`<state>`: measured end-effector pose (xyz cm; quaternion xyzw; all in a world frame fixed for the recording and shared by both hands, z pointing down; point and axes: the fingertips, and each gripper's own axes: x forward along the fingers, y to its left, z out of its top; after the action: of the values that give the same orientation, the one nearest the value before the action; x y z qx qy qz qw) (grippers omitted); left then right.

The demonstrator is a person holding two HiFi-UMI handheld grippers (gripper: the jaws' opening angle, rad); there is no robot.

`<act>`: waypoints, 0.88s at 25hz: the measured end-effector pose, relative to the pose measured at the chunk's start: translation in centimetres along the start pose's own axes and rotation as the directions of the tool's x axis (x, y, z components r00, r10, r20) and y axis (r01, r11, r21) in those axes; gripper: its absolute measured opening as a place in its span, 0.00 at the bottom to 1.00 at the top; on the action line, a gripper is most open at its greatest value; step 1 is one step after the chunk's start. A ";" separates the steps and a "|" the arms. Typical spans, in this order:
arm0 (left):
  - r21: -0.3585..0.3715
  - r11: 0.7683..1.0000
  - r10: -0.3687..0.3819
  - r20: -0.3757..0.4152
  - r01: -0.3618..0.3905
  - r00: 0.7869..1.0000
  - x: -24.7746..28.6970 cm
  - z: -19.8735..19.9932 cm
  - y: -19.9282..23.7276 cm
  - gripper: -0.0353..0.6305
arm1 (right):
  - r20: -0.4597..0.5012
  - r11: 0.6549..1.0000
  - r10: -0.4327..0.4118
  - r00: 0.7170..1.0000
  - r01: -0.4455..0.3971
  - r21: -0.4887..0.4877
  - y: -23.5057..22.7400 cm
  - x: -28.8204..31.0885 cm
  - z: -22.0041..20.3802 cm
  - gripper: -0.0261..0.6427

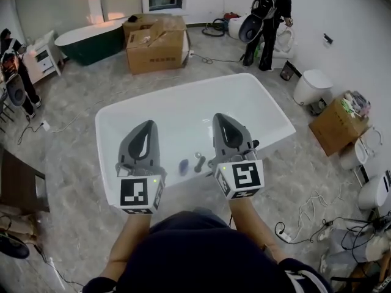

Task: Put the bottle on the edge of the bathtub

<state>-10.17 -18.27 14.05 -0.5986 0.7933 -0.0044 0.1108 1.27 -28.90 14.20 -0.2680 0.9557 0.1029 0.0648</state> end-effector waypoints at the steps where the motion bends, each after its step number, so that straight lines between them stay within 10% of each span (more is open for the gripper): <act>1: 0.003 1.000 0.002 -0.005 -0.002 1.000 0.1 -0.1 -0.3 0.05 | -0.003 1.000 0.000 1.000 0.000 0.001 -0.4 -0.1 -0.1 0.06; 22: 0.049 0.994 0.100 -0.032 -0.098 0.994 2.0 0.7 -6.1 0.05 | 0.005 0.996 0.086 0.996 -0.086 0.033 -7.3 -2.2 -0.6 0.06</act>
<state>-4.81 -21.85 13.89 -0.5555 0.8236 -0.0280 0.1112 6.91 -34.00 14.01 -0.2252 0.9678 0.0905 0.0667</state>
